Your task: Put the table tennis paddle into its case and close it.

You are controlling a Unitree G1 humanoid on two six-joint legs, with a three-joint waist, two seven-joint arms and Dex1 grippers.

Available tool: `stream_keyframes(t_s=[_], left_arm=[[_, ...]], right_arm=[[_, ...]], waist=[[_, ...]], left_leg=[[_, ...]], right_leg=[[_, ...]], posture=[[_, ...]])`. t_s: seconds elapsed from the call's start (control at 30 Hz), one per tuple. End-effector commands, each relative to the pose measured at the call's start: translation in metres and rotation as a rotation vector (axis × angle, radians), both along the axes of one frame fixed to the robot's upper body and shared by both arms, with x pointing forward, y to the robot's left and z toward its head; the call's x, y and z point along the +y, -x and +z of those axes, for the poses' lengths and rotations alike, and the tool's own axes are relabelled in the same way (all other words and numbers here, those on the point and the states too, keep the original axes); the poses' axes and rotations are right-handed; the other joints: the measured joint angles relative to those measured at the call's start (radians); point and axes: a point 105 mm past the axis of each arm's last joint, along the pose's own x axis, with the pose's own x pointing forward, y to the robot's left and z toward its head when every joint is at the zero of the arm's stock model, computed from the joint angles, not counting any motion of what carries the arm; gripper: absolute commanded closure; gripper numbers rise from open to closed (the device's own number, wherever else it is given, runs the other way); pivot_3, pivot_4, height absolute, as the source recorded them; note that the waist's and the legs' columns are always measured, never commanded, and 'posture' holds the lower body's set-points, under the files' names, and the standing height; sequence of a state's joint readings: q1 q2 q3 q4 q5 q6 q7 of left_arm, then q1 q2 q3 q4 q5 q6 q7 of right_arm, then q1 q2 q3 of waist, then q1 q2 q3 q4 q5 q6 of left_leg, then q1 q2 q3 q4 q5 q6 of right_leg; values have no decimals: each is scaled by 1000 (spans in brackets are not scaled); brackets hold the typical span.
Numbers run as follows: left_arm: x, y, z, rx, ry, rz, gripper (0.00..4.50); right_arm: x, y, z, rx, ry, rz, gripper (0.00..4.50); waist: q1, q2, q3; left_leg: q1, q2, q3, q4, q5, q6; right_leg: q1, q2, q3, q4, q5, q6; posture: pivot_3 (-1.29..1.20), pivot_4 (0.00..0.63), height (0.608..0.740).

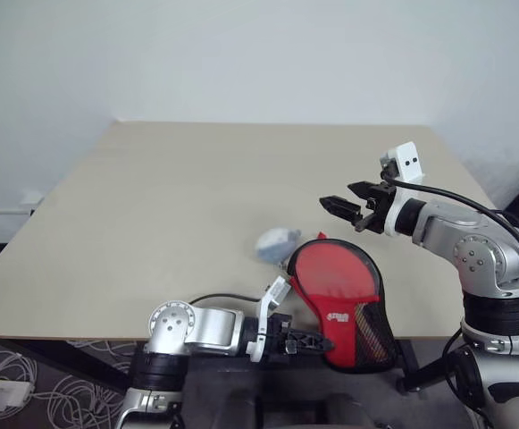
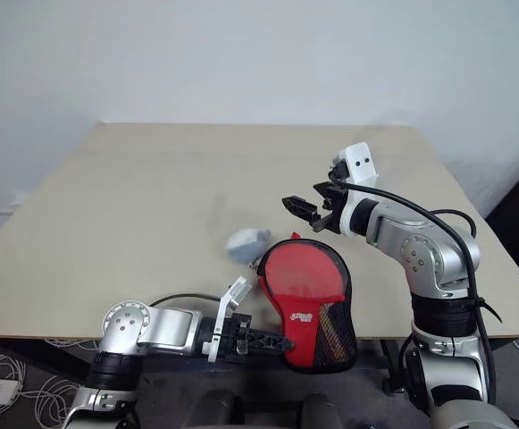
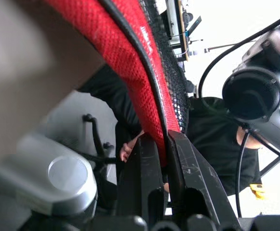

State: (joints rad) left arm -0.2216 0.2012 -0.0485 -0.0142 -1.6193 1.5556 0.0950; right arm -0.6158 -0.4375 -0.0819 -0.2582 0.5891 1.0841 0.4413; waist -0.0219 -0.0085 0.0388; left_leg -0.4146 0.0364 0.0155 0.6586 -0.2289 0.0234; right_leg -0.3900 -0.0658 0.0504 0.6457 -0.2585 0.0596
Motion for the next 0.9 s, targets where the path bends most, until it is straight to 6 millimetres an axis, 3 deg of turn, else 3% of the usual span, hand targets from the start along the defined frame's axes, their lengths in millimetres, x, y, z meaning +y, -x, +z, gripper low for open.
stream_keyframes(t_s=[0.03,0.9], left_arm=[[-7,10,16,-7,61,-14,4452],[-1,2,16,6,-15,60,4482]], right_arm=[[-1,3,19,-62,-21,4,0],[6,-1,22,-71,-38,3,0]], waist=[[0,0,0],[0,0,0]], left_leg=[[0,0,0,0,0,0],[0,-1,2,-1,0,0]], right_leg=[[0,0,0,0,0,0],[0,-1,0,-1,0,-1]], posture=[[0,0,740],[0,0,740]])
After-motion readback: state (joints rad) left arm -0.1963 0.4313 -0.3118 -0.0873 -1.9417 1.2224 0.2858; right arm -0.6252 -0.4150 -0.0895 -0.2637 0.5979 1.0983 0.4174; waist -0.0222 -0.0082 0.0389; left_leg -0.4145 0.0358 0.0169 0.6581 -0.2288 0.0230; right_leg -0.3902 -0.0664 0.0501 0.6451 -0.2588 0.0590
